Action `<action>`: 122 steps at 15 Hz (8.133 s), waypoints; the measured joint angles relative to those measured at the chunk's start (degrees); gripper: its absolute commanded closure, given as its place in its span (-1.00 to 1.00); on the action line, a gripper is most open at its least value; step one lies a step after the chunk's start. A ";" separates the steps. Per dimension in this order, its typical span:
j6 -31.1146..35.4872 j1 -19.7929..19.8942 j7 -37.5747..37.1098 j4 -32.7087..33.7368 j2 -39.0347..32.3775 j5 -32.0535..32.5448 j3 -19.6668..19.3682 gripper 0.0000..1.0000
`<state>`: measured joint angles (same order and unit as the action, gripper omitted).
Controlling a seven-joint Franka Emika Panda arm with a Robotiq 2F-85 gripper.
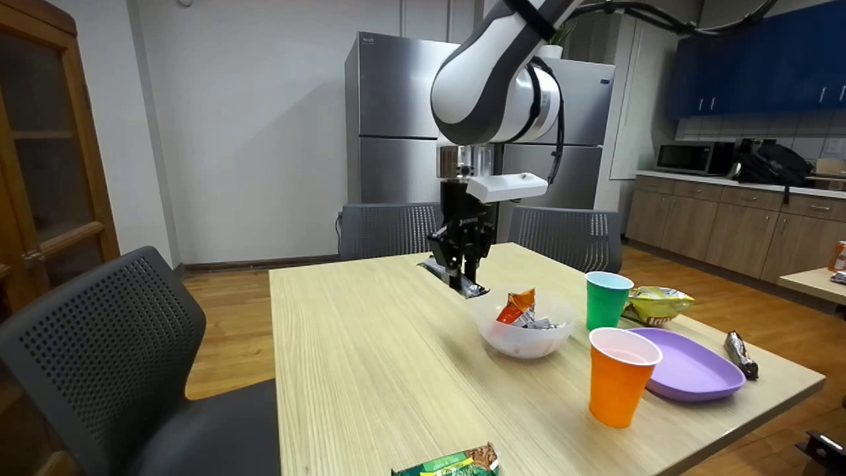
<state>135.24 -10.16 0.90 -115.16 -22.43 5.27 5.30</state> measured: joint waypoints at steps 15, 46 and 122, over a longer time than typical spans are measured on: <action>6.91 6.61 -0.01 -19.03 12.56 -1.19 -4.09 0.82; 12.97 17.09 0.06 -31.00 15.33 -4.05 -14.33 0.82; 21.29 32.85 0.32 -15.76 -7.45 -17.31 -22.74 -1.00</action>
<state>156.52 22.69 1.22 -130.92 -29.88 -12.03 -17.43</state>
